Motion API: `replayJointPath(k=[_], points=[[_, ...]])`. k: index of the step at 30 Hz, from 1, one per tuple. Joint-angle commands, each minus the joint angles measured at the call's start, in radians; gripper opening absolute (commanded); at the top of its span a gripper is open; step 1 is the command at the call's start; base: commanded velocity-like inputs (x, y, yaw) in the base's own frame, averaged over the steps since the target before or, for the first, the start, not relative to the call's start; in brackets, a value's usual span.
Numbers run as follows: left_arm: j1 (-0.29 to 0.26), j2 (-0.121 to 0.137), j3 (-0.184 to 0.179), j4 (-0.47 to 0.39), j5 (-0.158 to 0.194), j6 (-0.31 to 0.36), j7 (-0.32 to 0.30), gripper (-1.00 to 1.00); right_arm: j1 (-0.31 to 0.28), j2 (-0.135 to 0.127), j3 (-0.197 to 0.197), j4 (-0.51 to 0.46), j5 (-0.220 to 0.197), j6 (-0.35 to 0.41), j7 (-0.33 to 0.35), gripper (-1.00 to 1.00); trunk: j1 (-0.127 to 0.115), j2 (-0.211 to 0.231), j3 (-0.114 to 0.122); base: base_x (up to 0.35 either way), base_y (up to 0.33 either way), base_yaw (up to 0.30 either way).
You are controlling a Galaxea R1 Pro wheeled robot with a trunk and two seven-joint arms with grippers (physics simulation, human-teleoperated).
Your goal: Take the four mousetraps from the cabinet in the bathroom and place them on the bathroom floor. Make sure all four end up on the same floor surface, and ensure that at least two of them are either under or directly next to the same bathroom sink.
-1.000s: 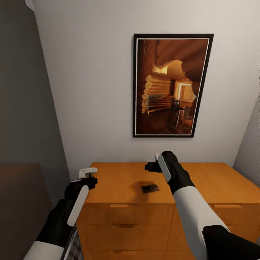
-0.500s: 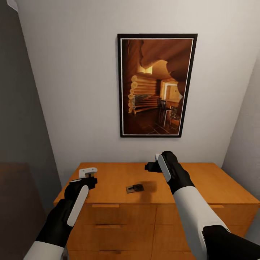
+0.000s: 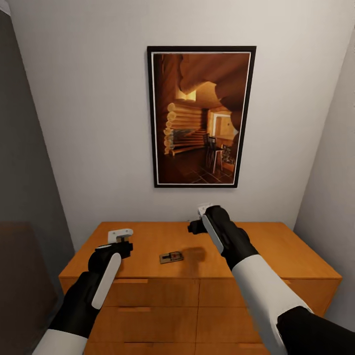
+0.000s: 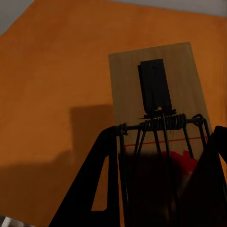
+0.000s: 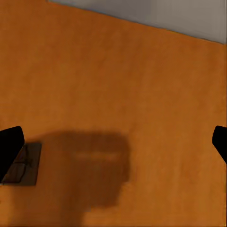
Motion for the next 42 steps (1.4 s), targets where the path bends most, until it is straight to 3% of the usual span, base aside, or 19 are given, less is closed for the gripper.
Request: replayJointPath(k=[1, 2, 3, 5, 7, 10, 11, 12, 17, 22, 25, 26, 27, 28, 30, 33, 37, 42], points=[[-0.001, 0.0, -0.001, -0.001, 0.009, 0.002, 0.012, -1.0, -0.001, -0.019, 0.057, -0.03, -0.01, 0.003, 0.041, 1.0, 0.0, -0.001, -0.001, 0.0, -0.017, 0.0], [-0.001, 0.0, 0.0, -0.001, 0.009, 0.003, 0.012, -1.0, -0.001, -0.038, 0.111, -0.07, -0.01, 0.003, 0.104, 1.0, 0.0, -0.001, -0.001, 0.0, -0.011, 0.0], [-0.001, 0.0, 0.0, -0.001, 0.01, 0.003, 0.012, -1.0, -0.001, -0.048, 0.137, -0.093, -0.01, 0.003, 0.139, 1.0, 0.0, -0.001, -0.001, 0.0, -0.009, 0.0], [-0.001, 0.001, 0.0, 0.0, 0.011, 0.004, 0.012, -1.0, -0.001, -0.103, 0.231, -0.198, -0.009, 0.003, 0.285, 1.0, 0.0, -0.001, -0.001, 0.0, -0.005, 0.0], [-0.001, 0.001, 0.0, -0.001, 0.014, 0.004, 0.012, -1.0, -0.001, -0.146, 0.273, -0.263, -0.009, 0.003, 0.371, 1.0, 0.0, -0.001, -0.001, 0.0, -0.002, 0.0], [-0.001, 0.001, 0.0, -0.001, 0.021, 0.004, 0.012, -1.0, -0.011, -0.2, 0.306, -0.312, -0.01, 0.003, 0.484, 1.0, 0.0, -0.001, -0.001, 0.0, 0.0, 0.0], [-0.001, 0.001, 0.0, -0.001, 0.023, 0.004, 0.012, -1.0, -0.017, -0.208, 0.31, -0.315, -0.01, 0.003, 0.505, 1.0, 0.0, -0.001, -0.001, 0.0, 0.0, 0.0], [-0.001, 0.001, 0.0, -0.001, 0.032, 0.004, 0.012, -1.0, -0.041, -0.228, 0.33, -0.317, -0.01, 0.003, 0.582, 1.0, 0.0, -0.001, -0.001, 0.0, 0.0, 0.0], [-0.001, 0.003, 0.001, -0.001, 0.061, 0.004, 0.011, -1.0, -0.102, -0.241, 0.396, -0.269, -0.011, 0.003, 0.725, 1.0, 0.0, -0.001, -0.001, 0.0, 0.0, 0.0], [-0.001, 0.005, 0.0, -0.001, 0.084, 0.002, 0.01, -1.0, -0.173, -0.239, 0.515, -0.086, -0.011, 0.003, 0.873, 1.0, 0.0, -0.001, -0.001, 0.0, 0.0, 0.0], [-0.001, 0.004, 0.0, -0.001, 0.09, 0.0, 0.01, -1.0, -0.264, -0.234, 0.63, 0.112, 0.001, 0.003, 1.095, 1.0, 0.0, -0.001, -0.001, 0.0, 0.0, 0.0], [-0.001, 0.004, 0.0, -0.002, 0.091, 0.0, 0.01, -1.0, -0.286, -0.233, 0.658, 0.165, 0.013, 0.003, 1.174, 1.0, 0.0, -0.001, -0.001, 0.0, 0.0, 0.0], [-0.001, 0.004, 0.0, -0.002, 0.091, 0.0, 0.01, -1.0, -0.295, -0.232, 0.669, 0.187, 0.023, 0.003, 1.208, 1.0, 0.0, -0.001, -0.001, 0.0, 0.0, 0.0], [-0.001, 0.003, 0.0, -0.003, 0.092, 0.0, 0.01, -1.0, -0.312, -0.231, 0.689, 0.233, 0.062, 0.003, 1.279, 1.0, 0.0, -0.001, -0.001, 0.0, 0.0, 0.0], [-0.001, 0.002, 0.001, -0.003, 0.092, -0.001, 0.01, -1.0, -0.323, -0.227, 0.699, 0.261, 0.118, 0.003, 1.325, 1.0, 0.0, -0.001, -0.001, 0.0, 0.0, 0.0], [-0.001, 0.002, 0.001, -0.003, 0.092, -0.001, 0.01, -1.0, -0.328, -0.224, 0.697, 0.272, 0.146, 0.003, 1.345, 1.0, 0.0, -0.001, -0.001, 0.0, 0.0, 0.0], [-0.001, 0.002, 0.001, -0.003, 0.093, 0.001, 0.01, -1.0, -0.33, -0.221, 0.659, 0.276, 0.169, 0.003, 1.348, 1.0, 0.0, -0.001, -0.001, 0.0, 0.0, 0.0], [-0.001, 0.002, 0.001, -0.003, 0.095, 0.002, 0.011, -1.0, -0.331, -0.22, 0.646, 0.244, 0.175, 0.003, 1.329, 1.0, 0.0, -0.001, -0.001, 0.0, 0.0, 0.0]])
